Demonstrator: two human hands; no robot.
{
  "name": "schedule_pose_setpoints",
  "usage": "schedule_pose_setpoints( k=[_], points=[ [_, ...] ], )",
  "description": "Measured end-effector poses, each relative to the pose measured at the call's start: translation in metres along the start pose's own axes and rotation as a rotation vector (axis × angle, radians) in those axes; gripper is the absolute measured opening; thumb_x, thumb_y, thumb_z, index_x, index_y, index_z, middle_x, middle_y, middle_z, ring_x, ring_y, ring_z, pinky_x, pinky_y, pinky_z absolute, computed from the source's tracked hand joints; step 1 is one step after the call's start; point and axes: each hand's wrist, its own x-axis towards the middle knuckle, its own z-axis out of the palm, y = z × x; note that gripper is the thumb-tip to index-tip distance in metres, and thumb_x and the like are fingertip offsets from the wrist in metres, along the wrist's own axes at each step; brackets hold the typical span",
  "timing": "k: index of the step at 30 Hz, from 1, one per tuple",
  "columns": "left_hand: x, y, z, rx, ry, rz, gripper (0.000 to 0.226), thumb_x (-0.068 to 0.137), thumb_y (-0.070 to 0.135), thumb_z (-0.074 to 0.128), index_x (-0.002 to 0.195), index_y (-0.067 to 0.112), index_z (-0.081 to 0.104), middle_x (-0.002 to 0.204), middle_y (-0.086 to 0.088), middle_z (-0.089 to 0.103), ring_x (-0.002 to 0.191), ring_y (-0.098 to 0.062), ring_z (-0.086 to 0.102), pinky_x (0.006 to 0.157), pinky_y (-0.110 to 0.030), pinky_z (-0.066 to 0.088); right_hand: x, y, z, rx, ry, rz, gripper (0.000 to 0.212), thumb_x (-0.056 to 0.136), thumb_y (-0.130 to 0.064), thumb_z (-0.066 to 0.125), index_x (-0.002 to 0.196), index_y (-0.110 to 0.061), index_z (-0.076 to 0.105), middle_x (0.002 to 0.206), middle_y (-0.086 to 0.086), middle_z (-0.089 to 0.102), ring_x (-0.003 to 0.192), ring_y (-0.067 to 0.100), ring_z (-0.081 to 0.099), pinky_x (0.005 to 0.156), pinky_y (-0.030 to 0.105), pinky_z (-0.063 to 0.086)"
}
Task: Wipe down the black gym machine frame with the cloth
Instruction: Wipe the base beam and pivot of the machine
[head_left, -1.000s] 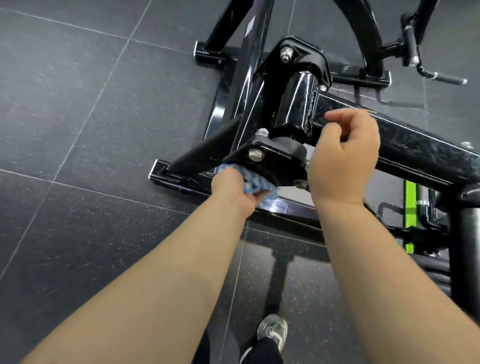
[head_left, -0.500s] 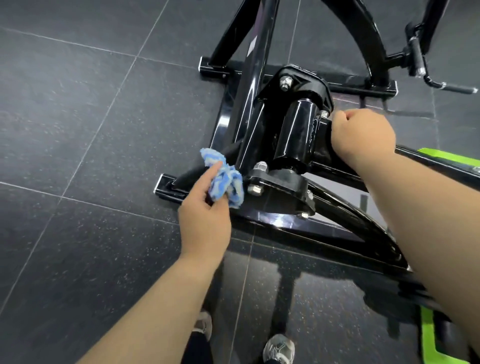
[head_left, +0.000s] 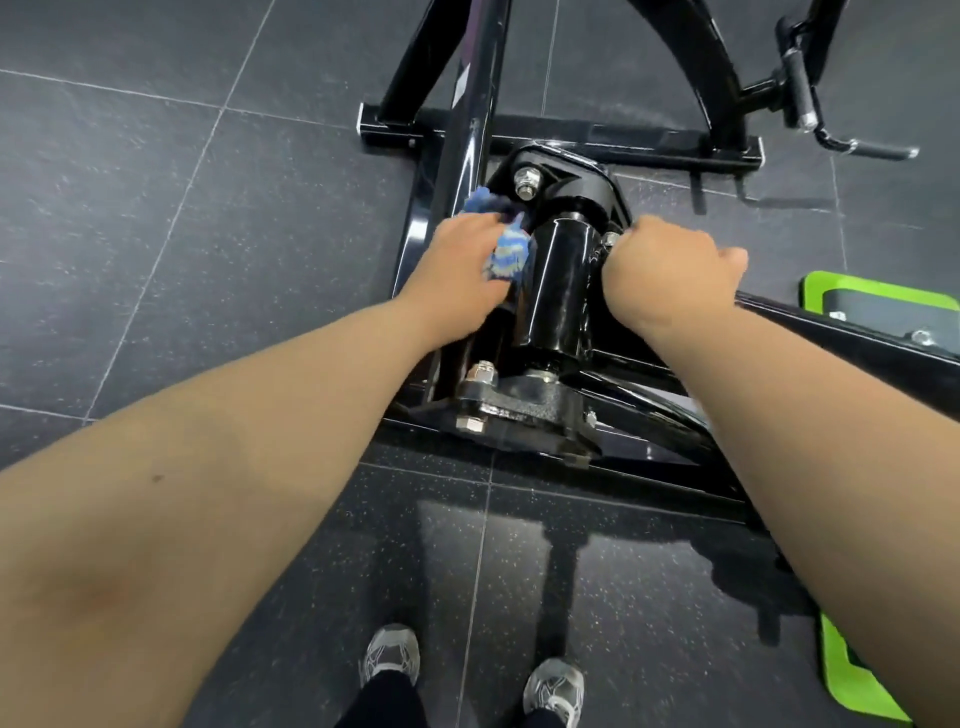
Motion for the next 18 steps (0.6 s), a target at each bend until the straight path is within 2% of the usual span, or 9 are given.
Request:
schedule_pose_setpoints(
  k=[2,4,6,8,10,12,14,16,18],
  points=[
    [0.019,0.002,0.001,-0.004,0.014,-0.046,0.014,0.076,0.006,0.056,0.081,0.015,0.047,0.091,-0.002,0.044,0.097,-0.03,0.046,0.078,-0.024,0.027,0.002,-0.004,0.002,0.045,-0.016,0.046,0.018,0.09,-0.017,0.033,0.084,-0.016,0.05,0.081,0.003,0.047,0.084,0.028,0.043,0.082,0.04,0.026],
    [0.02,0.004,0.003,-0.043,0.074,-0.105,0.013,0.08,0.002,0.059,0.086,0.011,0.053,0.096,0.0,0.044,0.096,-0.022,0.04,0.073,-0.018,0.027,0.004,-0.001,0.005,0.094,0.037,0.089,0.025,0.092,-0.023,0.032,0.079,-0.016,0.053,0.074,0.002,0.047,0.079,0.029,0.043,0.081,0.039,0.029],
    [0.001,0.008,-0.001,-0.196,0.156,-0.212,0.02,0.082,0.001,0.059,0.101,0.009,0.062,0.102,0.006,0.047,0.089,-0.007,0.047,0.066,-0.006,0.032,0.004,-0.001,0.006,0.109,0.032,0.092,0.027,0.091,-0.025,0.034,0.078,-0.017,0.056,0.067,0.0,0.044,0.078,0.03,0.043,0.079,0.038,0.028],
    [-0.029,0.009,-0.008,-0.294,0.137,-0.303,0.022,0.085,0.003,0.059,0.102,0.015,0.062,0.098,0.012,0.05,0.079,0.008,0.052,0.067,0.001,0.036,0.005,-0.003,0.005,0.12,0.015,0.091,0.027,0.091,-0.026,0.035,0.077,-0.017,0.056,0.065,-0.001,0.042,0.077,0.029,0.043,0.079,0.038,0.027],
    [-0.059,0.005,-0.013,-0.187,0.023,-0.306,0.024,0.086,0.007,0.06,0.108,0.017,0.062,0.103,0.009,0.052,0.083,0.004,0.052,0.073,-0.001,0.038,0.005,-0.004,0.005,0.128,-0.005,0.107,0.028,0.091,-0.027,0.035,0.076,-0.016,0.055,0.067,0.001,0.044,0.077,0.03,0.043,0.079,0.038,0.028],
    [-0.065,0.005,-0.016,-0.109,-0.082,-0.279,0.035,0.087,0.011,0.059,0.12,0.021,0.055,0.109,0.008,0.05,0.085,-0.009,0.051,0.067,-0.006,0.037,0.004,-0.005,0.003,0.121,-0.004,0.118,0.029,0.091,-0.027,0.034,0.078,-0.015,0.057,0.068,0.002,0.046,0.074,0.03,0.044,0.079,0.039,0.029],
    [-0.049,0.008,-0.01,-0.079,-0.126,-0.294,0.047,0.09,0.013,0.055,0.134,0.022,0.041,0.109,0.008,0.048,0.085,-0.014,0.049,0.064,-0.019,0.032,0.003,-0.005,0.003,0.125,-0.001,0.123,0.029,0.091,-0.026,0.034,0.077,-0.015,0.056,0.065,0.0,0.045,0.07,0.029,0.042,0.078,0.039,0.029],
    [-0.021,0.011,-0.005,-0.183,-0.083,-0.401,0.048,0.09,0.014,0.054,0.135,0.016,0.037,0.11,0.004,0.051,0.085,-0.014,0.049,0.068,-0.019,0.031,0.003,-0.006,0.003,0.126,0.005,0.129,0.029,0.09,-0.025,0.034,0.075,-0.014,0.056,0.063,-0.001,0.045,0.067,0.028,0.042,0.077,0.038,0.028],
    [0.006,0.004,0.003,-0.305,-0.006,-0.527,0.047,0.085,0.023,0.058,0.128,0.012,0.045,0.112,-0.003,0.058,0.09,-0.019,0.055,0.072,-0.023,0.037,0.003,-0.006,0.005,0.131,0.011,0.132,0.03,0.09,-0.025,0.035,0.076,-0.013,0.059,0.063,-0.002,0.046,0.059,0.022,0.039,0.077,0.037,0.028]
  ],
)
